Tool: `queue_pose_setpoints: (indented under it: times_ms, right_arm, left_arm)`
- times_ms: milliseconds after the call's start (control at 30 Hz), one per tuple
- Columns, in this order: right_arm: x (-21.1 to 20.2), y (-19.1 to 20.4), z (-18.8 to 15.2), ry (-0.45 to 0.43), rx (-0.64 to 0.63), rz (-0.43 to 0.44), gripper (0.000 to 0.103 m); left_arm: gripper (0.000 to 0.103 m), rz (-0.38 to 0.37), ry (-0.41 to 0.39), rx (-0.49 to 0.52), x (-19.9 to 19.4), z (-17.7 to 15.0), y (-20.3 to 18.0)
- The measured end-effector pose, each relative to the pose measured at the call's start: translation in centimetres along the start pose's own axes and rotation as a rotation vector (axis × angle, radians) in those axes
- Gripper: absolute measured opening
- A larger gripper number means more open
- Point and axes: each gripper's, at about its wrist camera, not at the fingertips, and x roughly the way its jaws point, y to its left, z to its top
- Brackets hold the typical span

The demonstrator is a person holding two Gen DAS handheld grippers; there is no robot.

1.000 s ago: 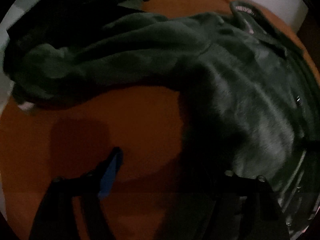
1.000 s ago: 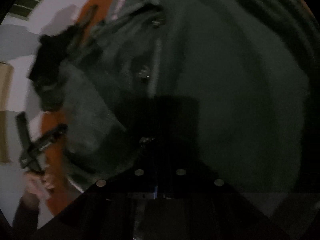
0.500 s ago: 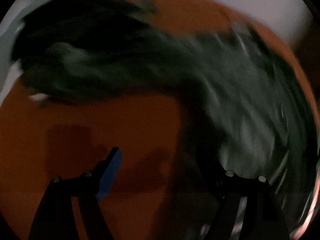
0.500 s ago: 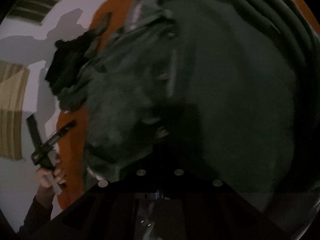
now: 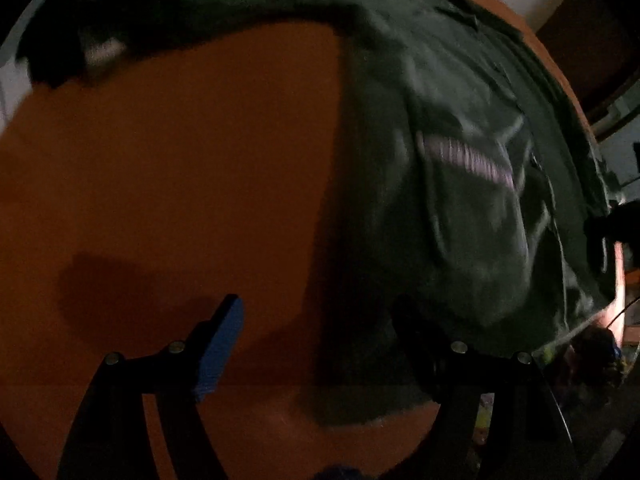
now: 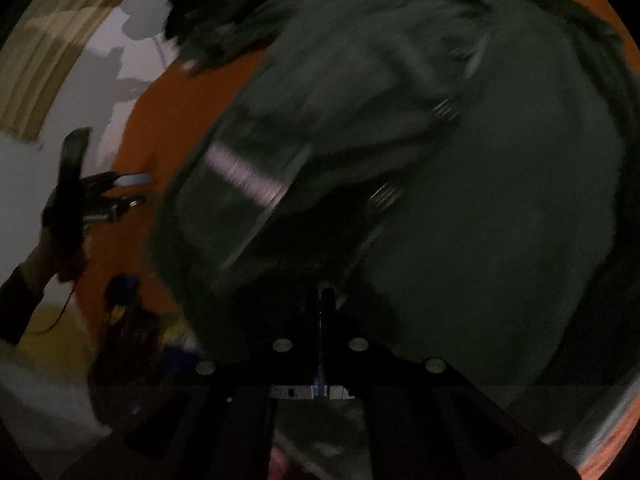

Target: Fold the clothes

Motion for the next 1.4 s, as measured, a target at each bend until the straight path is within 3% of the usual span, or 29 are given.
queue_pose_setpoints:
  times_ms: [133,233,367,467,600,733,800,867,1000,1133,1200,1300,1333,1400]
  right_arm:
    - [3.1,1.4,-2.5,0.094,0.027,0.09,0.0]
    - [4.9,1.6,-3.8,0.167,0.046,0.122,0.0]
    - [6.2,2.1,-4.9,0.261,0.025,0.143,0.021]
    - [6.1,2.8,-5.0,0.249,-0.02,0.096,0.024]
    - [4.9,2.9,-4.6,0.171,-0.066,-0.01,0.045]
    - [3.5,2.2,-4.1,0.063,-0.076,-0.11,0.045]
    - [2.9,1.2,-4.0,0.022,0.005,-0.068,0.045]
    - [2.5,0.3,-3.9,0.005,0.078,-0.015,0.045]
    - [2.7,0.8,-4.4,0.016,0.123,0.048,0.045]
    - [4.2,1.7,-5.4,0.073,0.164,0.06,0.045]
    - [5.1,2.1,-5.9,0.105,0.176,0.053,0.045]
    - [5.7,2.7,-6.6,0.137,0.165,0.019,0.046]
    - [5.8,2.8,-6.8,0.144,0.159,0.006,0.049]
    - [5.9,2.9,-7.0,0.143,0.149,-0.022,0.071]
  left_arm:
    - [0.077,-0.091,0.048,-0.096,1.3,-2.3,0.9]
    - [0.077,-0.116,0.016,-0.146,1.0,-3.1,1.2]
    - [0.077,-0.112,0.011,-0.183,0.1,-2.9,0.6]
    - [0.077,-0.118,-0.009,-0.179,-0.4,-1.7,2.0]
    - [0.077,-0.082,0.002,-0.107,0.0,-1.2,0.6]
    - [0.077,0.0,0.007,-0.009,0.4,-1.3,-1.6]
    - [0.077,-0.009,0.017,0.011,0.6,-1.2,-2.0]
    - [0.077,0.031,0.052,-0.022,0.5,-1.7,-1.2]
    - [0.077,0.116,0.076,-0.078,1.0,-1.5,-0.5]
    - [0.077,0.021,-0.106,-0.014,-1.1,-1.9,-1.5]
    - [0.077,0.016,-0.158,0.039,-1.3,-1.5,-3.1]
    - [0.077,-0.005,-0.085,0.071,-0.4,-1.2,-4.3]
    - [0.077,0.003,-0.068,0.071,-0.7,-1.9,-3.9]
    - [0.077,0.017,-0.087,0.084,-0.7,-2.3,-4.3]
